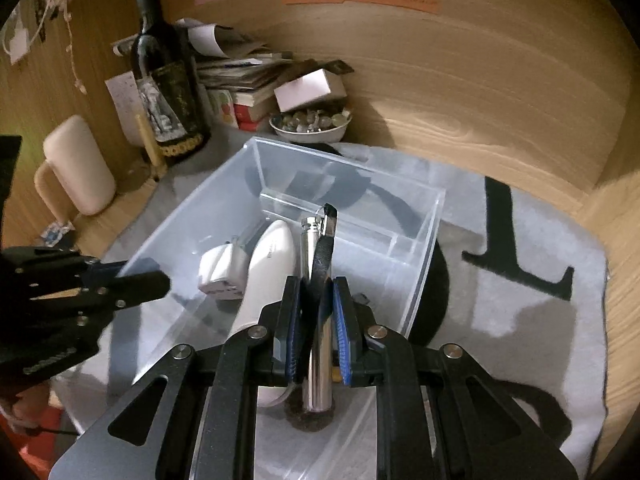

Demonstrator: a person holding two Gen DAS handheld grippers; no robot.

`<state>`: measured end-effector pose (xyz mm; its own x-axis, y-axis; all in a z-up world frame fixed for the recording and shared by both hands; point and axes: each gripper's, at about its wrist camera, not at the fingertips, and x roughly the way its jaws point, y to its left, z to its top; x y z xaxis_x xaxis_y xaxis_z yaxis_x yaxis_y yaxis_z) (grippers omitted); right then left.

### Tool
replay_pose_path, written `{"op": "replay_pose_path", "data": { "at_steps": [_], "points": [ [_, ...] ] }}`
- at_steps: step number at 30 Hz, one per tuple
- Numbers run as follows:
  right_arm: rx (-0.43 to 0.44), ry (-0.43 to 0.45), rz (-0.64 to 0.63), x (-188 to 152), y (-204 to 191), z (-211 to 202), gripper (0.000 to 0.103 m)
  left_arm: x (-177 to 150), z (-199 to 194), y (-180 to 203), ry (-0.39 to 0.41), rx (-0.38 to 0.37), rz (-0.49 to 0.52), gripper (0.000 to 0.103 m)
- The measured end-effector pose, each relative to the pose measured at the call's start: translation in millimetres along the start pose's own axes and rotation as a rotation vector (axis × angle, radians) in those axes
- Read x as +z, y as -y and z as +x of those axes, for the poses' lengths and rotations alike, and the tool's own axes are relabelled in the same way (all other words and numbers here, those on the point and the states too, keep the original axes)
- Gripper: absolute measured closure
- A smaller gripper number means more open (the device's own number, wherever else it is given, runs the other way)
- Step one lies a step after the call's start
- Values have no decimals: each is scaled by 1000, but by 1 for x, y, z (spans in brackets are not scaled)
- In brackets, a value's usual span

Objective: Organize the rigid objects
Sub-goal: 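Lift the silver cylinder over the box and release it inside with the right tool, then grasp the ring of silver keys with the right tool and lift it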

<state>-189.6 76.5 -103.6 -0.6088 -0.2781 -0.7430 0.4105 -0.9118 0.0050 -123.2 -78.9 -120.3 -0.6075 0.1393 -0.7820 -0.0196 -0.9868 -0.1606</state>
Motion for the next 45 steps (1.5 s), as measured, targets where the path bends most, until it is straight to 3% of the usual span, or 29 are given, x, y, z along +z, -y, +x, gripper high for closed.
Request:
{"op": "replay_pose_path", "data": {
  "at_steps": [10, 19, 21, 23, 29, 36, 45],
  "points": [
    [-13, 49, -10, 1, -1, -18, 85, 1, -1, 0, 0, -3, -4, 92],
    [-51, 143, -3, -4, 10, -59, 67, 1, -1, 0, 0, -4, -2, 92],
    [-84, 165, 14, -6, 19, -70, 59, 1, -1, 2, 0, -4, -1, 92],
    [-128, 176, 29, -10, 29, -77, 58, 1, -1, 0, 1, -3, -2, 92],
    [-192, 126, 99, -27, 63, -78, 58, 1, -1, -1, 1, -6, -4, 92],
    [-196, -17, 181, -54, 90, -39, 58, 1, -1, -1, 1, -5, -3, 92],
    [-109, -116, 228, -60, 94, 1, 58, 1, -1, 2, 0, -3, 2, 92]
  ]
}}
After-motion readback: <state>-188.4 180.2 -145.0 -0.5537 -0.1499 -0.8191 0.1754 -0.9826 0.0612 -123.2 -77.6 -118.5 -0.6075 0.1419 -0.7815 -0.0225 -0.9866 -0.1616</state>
